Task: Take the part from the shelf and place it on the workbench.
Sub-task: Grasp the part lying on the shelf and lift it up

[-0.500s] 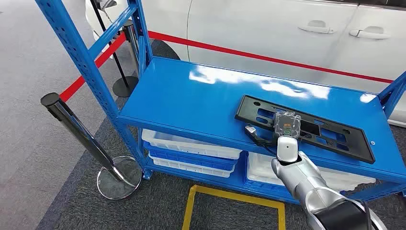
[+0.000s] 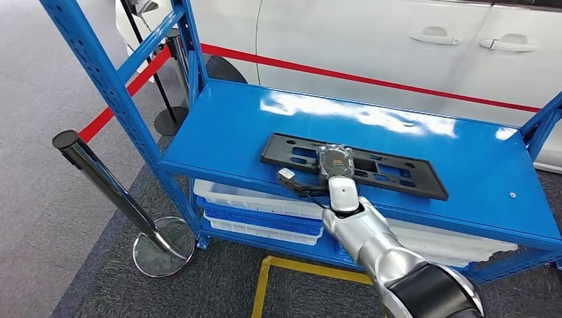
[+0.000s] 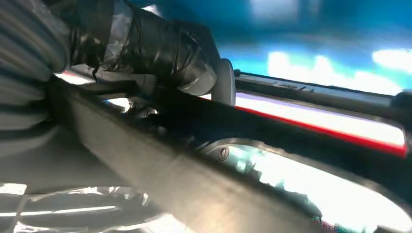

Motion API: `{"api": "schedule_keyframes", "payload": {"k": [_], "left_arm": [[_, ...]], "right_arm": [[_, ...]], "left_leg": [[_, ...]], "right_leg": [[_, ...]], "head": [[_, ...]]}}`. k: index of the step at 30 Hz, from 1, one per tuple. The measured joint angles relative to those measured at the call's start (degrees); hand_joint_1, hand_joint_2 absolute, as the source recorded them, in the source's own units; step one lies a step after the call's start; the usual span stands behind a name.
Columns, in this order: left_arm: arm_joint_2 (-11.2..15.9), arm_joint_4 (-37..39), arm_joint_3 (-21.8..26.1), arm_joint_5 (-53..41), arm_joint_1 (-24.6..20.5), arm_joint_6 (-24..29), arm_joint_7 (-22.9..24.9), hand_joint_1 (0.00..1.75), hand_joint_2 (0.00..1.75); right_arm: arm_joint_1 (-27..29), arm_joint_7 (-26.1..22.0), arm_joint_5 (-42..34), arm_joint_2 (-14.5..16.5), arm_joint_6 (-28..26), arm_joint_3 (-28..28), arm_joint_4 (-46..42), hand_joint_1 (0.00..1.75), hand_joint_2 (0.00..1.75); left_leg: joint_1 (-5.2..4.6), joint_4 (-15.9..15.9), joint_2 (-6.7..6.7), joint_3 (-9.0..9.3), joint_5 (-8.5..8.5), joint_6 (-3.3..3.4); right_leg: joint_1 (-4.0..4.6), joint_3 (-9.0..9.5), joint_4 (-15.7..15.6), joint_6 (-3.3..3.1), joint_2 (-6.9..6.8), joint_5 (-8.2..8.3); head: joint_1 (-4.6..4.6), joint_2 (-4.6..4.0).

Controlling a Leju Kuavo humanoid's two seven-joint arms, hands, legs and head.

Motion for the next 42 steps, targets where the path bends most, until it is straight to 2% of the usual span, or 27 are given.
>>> {"api": "schedule_keyframes", "payload": {"k": [4, 9, 11, 13, 15, 17, 18, 19, 20, 21, 23, 24, 25, 26, 28, 29, 30, 31, 33, 34, 35, 36, 38, 39, 40, 42], "left_arm": [[0.02, -0.01, 0.01, -0.47, 0.13, 1.36, -0.89, 0.0, 1.75], [0.14, 0.0, 0.05, -1.46, 0.26, 1.51, -0.72, 0.0, 1.75], [0.22, -0.01, -0.05, -2.61, 0.32, 0.51, -0.65, 0.0, 1.75], [0.25, -0.01, -0.36, -3.62, 0.41, -0.36, -0.73, 0.0, 1.75], [0.23, 0.01, -0.74, -4.15, 0.58, -0.68, -1.0, 0.0, 1.75], [0.23, 0.01, -0.96, -4.31, 0.88, -0.71, -1.24, 0.0, 1.75], [0.24, 0.01, -0.99, -4.32, 1.01, -0.7, -1.25, 0.0, 1.75], [0.24, 0.01, -1.01, -4.32, 1.09, -0.69, -1.12, 0.0, 1.75], [0.24, 0.01, -1.02, -4.32, 1.09, -0.69, -0.87, 0.0, 1.75], [0.23, 0.01, -1.02, -4.32, 1.04, -0.69, -0.53, 0.0, 1.75], [0.22, 0.01, -1.02, -4.32, 0.82, -0.69, 0.22, 0.0, 1.75], [0.22, 0.01, -1.02, -4.32, 0.73, -0.69, 0.51, 0.0, 1.75], [0.23, 0.01, -1.02, -4.27, 0.67, -0.65, 0.77, 0.0, 1.75], [0.24, 0.01, -1.01, -4.15, 0.66, -0.56, 1.0, 0.0, 1.75], [0.25, 0.01, -0.97, -3.63, 0.71, -0.2, 1.49, 0.0, 1.75], [0.26, 0.01, -0.89, -3.21, 0.72, 0.01, 1.72, 0.0, 1.75], [0.27, 0.01, -0.77, -2.79, 0.7, 0.25, 1.87, 0.0, 1.75], [0.28, 0.01, -0.6, -2.37, 0.65, 0.49, 1.97, 0.0, 1.75], [0.28, 0.01, -0.12, -1.78, 0.42, 0.88, 1.97, 0.0, 1.75], [0.28, 0.01, 0.09, -1.74, 0.29, 0.93, 1.92, 0.0, 1.75], [0.28, 0.01, 0.25, -1.87, 0.17, 0.87, 1.91, 0.0, 1.75], [0.28, 0.01, 0.33, -2.2, 0.09, 0.71, 1.96, 0.0, 1.75], [0.32, -0.01, 0.33, -3.03, -0.04, 0.28, 2.27, 0.0, 1.75], [0.34, -0.01, 0.32, -3.42, -0.04, 0.14, 2.43, 0.0, 1.75], [0.34, -0.01, 0.3, -3.74, -0.02, 0.03, 2.51, 0.0, 1.75], [0.33, 0.01, 0.26, -4.28, 0.1, -0.02, 2.21, 0.0, 1.75]], "right_arm": [[-0.86, -2.33, -0.33, 1.19, -5.95, 0.56, -0.36, 1.75, 1.75], [-0.8, -3.43, 0.43, 1.02, -11.46, 1.34, -4.04, 1.75, 1.75], [1.55, -2.82, 1.82, -0.8, -12.99, 1.6, -9.89, 1.75, 1.75], [5.42, -2.46, 2.53, -4.35, -13.49, 1.74, -18.02, 1.75, 1.75], [9.49, -2.54, 2.58, -8.61, -13.65, 1.76, -25.78, 1.75, 1.75], [12.96, -2.84, 3.04, -12.44, -13.68, 1.71, -31.66, 1.75, 1.75], [14.38, -2.96, 3.64, -13.9, -13.67, 1.68, -33.92, 1.75, 1.75], [15.47, -2.91, 4.45, -15.01, -13.66, 1.65, -35.57, 1.75, 1.75], [16.18, -2.65, 5.24, -15.88, -13.66, 1.64, -36.8, 1.75, 1.75], [16.54, -2.17, 5.88, -16.47, -13.66, 1.65, -37.74, 1.75, 1.75], [16.63, -0.65, 6.46, -17.42, -13.66, 1.83, -39.21, 1.75, 1.75], [16.54, 0.42, 6.57, -17.9, -13.66, 2.15, -39.88, 1.75, 1.75], [16.35, 1.74, 6.6, -18.41, -13.66, 2.71, -40.48, 1.75, 1.75], [16.02, 3.26, 6.62, -18.9, -13.66, 3.63, -40.98, 1.75, 1.75], [14.9, 5.68, 6.63, -19.54, -13.65, 6.16, -41.71, 1.75, 1.75], [14.17, 6.05, 6.64, -19.49, -13.65, 7.54, -41.84, 1.75, 1.75], [13.36, 5.84, 6.64, -19.09, -13.64, 8.73, -41.77, 1.75, 1.75], [12.39, 5.33, 6.65, -18.25, -13.63, 9.75, -41.36, 1.75, 1.75], [10.03, 4.12, 6.59, -15.1, -13.61, 11.37, -39.33, 1.75, 1.75], [8.78, 3.54, 6.46, -13.19, -13.6, 11.94, -37.86, 1.75, 1.75], [7.61, 3.01, 6.3, -11.27, -13.6, 12.36, -36.34, 1.75, 1.75], [6.61, 2.64, 6.14, -9.6, -13.6, 12.61, -35.04, 1.75, 1.75], [5.0, 2.38, 5.96, -6.95, -13.61, 12.75, -33.45, 1.75, 1.75], [4.4, 2.37, 5.87, -6.08, -13.62, 12.76, -33.03, 1.75, 1.75], [4.0, 2.28, 5.7, -5.35, -13.62, 12.76, -32.77, 1.75, 1.75], [3.69, 1.7, 5.15, -4.4, -13.62, 12.75, -32.5, 1.75, 1.75]], "left_leg": [[0.01, -0.01, -0.38, -0.19, 0.03, -0.01], [-0.43, 0.3, -0.36, -0.41, -0.2, 0.24], [-0.46, 0.39, -0.47, -0.42, -0.18, 0.51], [-0.26, -0.16, -0.77, -0.22, 0.17, 1.03], [0.03, -0.99, -1.0, -0.01, 0.59, 1.57], [0.03, -1.17, -1.0, -0.1, 0.73, 1.79], [-0.01, -1.1, -0.91, -0.21, 0.72, 1.78], [-0.04, -0.98, -0.74, -0.32, 0.69, 1.77], [-0.04, -0.82, -0.55, -0.44, 0.64, 1.7], [0.0, -0.57, -0.38, -0.57, 0.56, 1.58], [-0.02, 0.08, -0.26, -0.96, 0.4, 1.14], [-0.09, 0.34, -0.33, -1.16, 0.4, 0.83], [-0.18, 0.53, -0.44, -1.38, 0.53, 0.45], [-0.26, 0.56, -0.55, -1.58, 0.8, 0.03], [-0.28, 0.69, -0.64, -2.09, 1.1, -0.81], [-0.24, 1.31, -0.58, -2.55, 0.41, -1.17], [-0.18, 2.93, -0.52, -3.3, -1.13, -1.47], [-0.09, 5.77, -0.44, -4.4, -3.41, -1.72], [-0.05, 13.45, -0.41, -7.04, -7.93, -2.04], [-0.06, 16.17, -0.41, -7.72, -9.03, -2.07], [-0.09, 16.89, -0.41, -7.42, -9.07, -1.95], [-0.16, 15.23, -0.41, -5.94, -8.17, -1.68], [-0.53, 7.11, -0.41, -0.54, -5.9, -0.58], [-0.74, 3.58, -0.36, 1.72, -4.97, -0.13], [-0.98, 1.22, -0.35, 3.16, -4.38, 0.23], [-1.37, 0.06, -0.32, 3.59, -3.47, 0.48]], "right_leg": [[-0.01, 0.01, 0.02, -0.07, -0.32, -0.07], [-0.36, -0.17, -0.22, 0.13, -0.24, -0.02], [-0.6, -0.08, -0.39, 0.41, -0.36, 0.02], [-0.6, 0.21, -0.37, 0.79, -0.62, -0.29], [-0.57, -1.08, 2.63, 0.96, -0.57, -2.58], [-0.63, -5.03, 9.97, 1.04, -0.32, -6.31], [-0.64, -7.18, 13.63, 1.1, -0.26, -7.48], [-0.66, -8.71, 15.8, 1.16, -0.26, -7.51], [-0.71, -9.18, 15.74, 1.22, -0.27, -6.22], [-0.82, -8.51, 13.49, 1.28, -0.29, -3.97], [-0.98, -5.44, 6.21, 1.38, -0.24, 0.2], [-0.92, -4.34, 3.85, 1.25, -0.14, 1.31], [-0.81, -3.87, 2.66, 1.04, -0.04, 1.63], [-0.61, -4.05, 2.77, 0.7, 0.05, 1.72], [-0.73, -4.73, 2.68, -0.2, 0.03, 2.24], [-0.8, -5.14, 2.65, -0.78, -0.01, 2.67], [-0.85, -5.59, 2.55, -1.36, -0.02, 3.15], [-0.81, -6.14, 2.55, -1.86, 0.03, 3.63], [-0.43, -7.47, 2.78, -2.43, 0.28, 4.51], [-0.2, -8.13, 2.95, -2.56, 0.38, 4.91], [0.04, -8.75, 3.13, -2.63, 0.39, 5.25], [0.27, -9.31, 3.3, -2.66, 0.34, 5.56], [0.65, -10.15, 3.53, -2.64, 0.07, 6.15], [0.73, -10.37, 3.51, -2.51, -0.13, 6.49], [0.7, -10.44, 3.4, -2.3, -0.33, 6.82], [0.53, -10.44, 2.99, -1.68, -0.64, 7.63]], "head": [[0.01, 0.0], [0.0, 0.0], [-0.01, 0.0], [-0.01, 0.0], [0.04, 0.0], [0.06, 0.0], [0.05, 0.0], [0.04, 0.0], [0.04, 0.0], [0.03, 0.0], [0.04, 0.0], [0.03, 0.0], [0.04, 0.0], [0.03, 0.0], [0.03, 0.0], [-0.01, 0.0], [-0.03, 0.0], [-0.05, 0.0], [-0.08, 0.0], [-0.08, 0.0], [-0.08, 0.0], [-0.08, 0.0], [-0.06, 0.0], [-0.04, 0.0], [-0.05, 0.0], [-0.07, 0.0]]}}
